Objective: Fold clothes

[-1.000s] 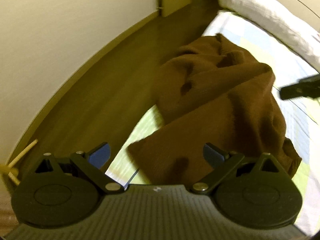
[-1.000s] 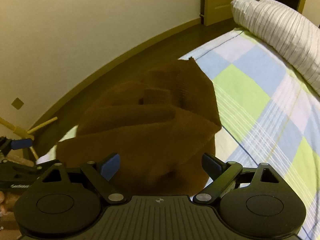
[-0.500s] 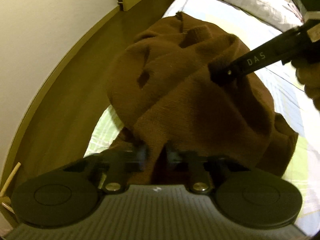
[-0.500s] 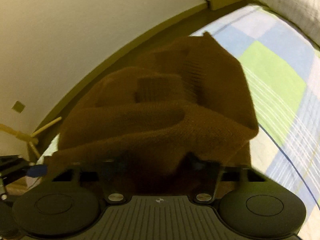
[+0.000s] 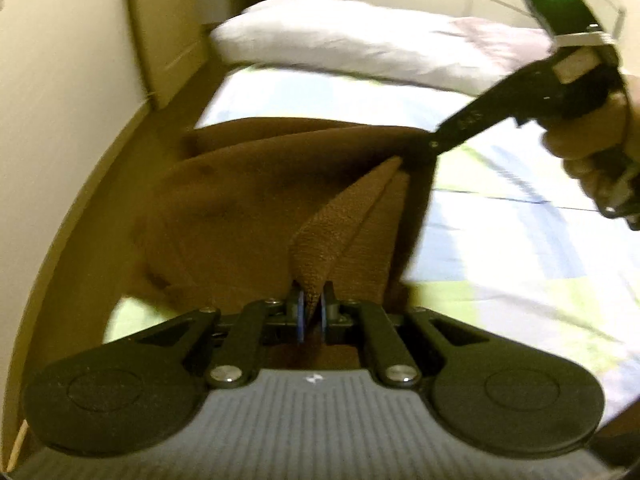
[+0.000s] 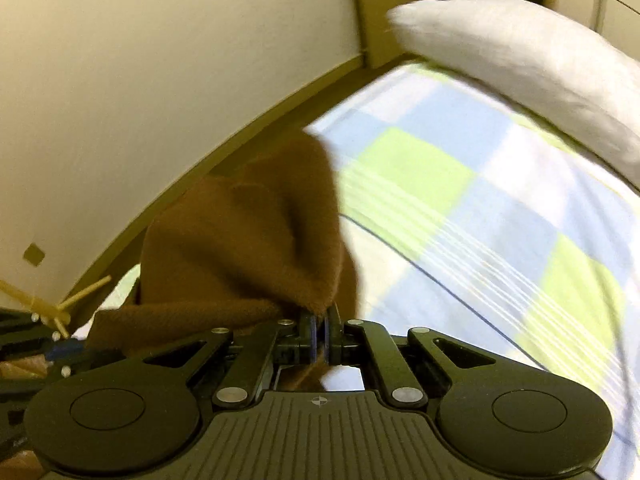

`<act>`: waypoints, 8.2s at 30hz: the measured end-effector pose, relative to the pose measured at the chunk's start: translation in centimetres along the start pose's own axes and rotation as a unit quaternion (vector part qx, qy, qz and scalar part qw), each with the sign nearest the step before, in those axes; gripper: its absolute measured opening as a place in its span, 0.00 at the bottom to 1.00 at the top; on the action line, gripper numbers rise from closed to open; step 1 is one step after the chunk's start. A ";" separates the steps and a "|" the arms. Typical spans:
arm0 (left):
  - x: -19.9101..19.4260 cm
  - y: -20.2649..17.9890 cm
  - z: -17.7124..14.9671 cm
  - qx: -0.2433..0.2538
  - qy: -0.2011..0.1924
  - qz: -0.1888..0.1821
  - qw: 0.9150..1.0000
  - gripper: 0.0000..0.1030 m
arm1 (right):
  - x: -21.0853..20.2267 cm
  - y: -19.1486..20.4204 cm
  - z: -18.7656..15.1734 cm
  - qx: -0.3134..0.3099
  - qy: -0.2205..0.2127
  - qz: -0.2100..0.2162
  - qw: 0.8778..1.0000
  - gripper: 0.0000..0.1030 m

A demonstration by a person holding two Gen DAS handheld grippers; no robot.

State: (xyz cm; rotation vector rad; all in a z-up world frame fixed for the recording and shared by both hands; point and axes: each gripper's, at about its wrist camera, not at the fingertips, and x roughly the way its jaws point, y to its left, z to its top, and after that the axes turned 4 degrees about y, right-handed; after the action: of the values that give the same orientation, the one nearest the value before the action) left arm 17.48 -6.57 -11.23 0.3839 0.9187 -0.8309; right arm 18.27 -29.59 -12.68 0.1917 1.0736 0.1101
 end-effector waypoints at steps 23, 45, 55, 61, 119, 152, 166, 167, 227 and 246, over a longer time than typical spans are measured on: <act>1.4 -39.7 5.1 0.113 0.039 -0.171 0.978 0.34 | -28.1 -38.9 -29.1 0.238 0.020 -0.188 0.953 0.02; 19.5 -28.6 6.0 0.152 0.121 -0.063 0.979 0.64 | -13.1 -27.6 -35.2 0.370 0.099 -0.109 0.917 0.23; 16.1 -32.7 6.8 0.184 0.117 -0.074 0.973 0.00 | -20.4 -27.4 -34.3 0.315 0.052 -0.149 0.936 0.01; 12.0 -38.9 6.7 0.189 0.092 -0.039 0.977 0.00 | -29.1 -33.4 -37.8 0.301 0.025 -0.173 0.938 0.00; 17.3 -45.9 10.8 0.240 0.043 -0.090 0.966 0.50 | -36.5 -44.5 -47.7 0.298 0.000 -0.336 0.893 0.00; 18.7 -47.5 14.4 0.193 0.018 -0.106 0.975 0.03 | -27.1 -40.0 -50.4 0.300 0.079 -0.126 0.942 0.81; 1.9 -42.8 18.3 0.154 -0.112 -0.062 0.980 0.03 | -42.0 -37.9 -45.9 0.305 -0.065 -0.145 0.939 0.10; 0.6 -42.9 18.9 0.155 -0.123 -0.064 0.978 0.03 | -43.6 -37.5 -45.2 0.298 -0.079 -0.154 0.939 0.10; 33.7 -52.2 23.3 0.191 0.138 -0.165 0.958 0.45 | -16.7 -47.1 -38.0 0.433 -0.057 0.011 0.900 0.34; 20.1 -47.0 26.4 0.132 0.000 -0.238 0.962 0.02 | -35.1 -47.3 -40.7 0.440 -0.166 -0.177 0.864 0.08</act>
State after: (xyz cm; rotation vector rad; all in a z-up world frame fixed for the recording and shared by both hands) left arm 2.41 -62.11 -10.51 0.3983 0.9160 -1.4045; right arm -34.43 -78.11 -11.14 0.8028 0.7285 -0.7432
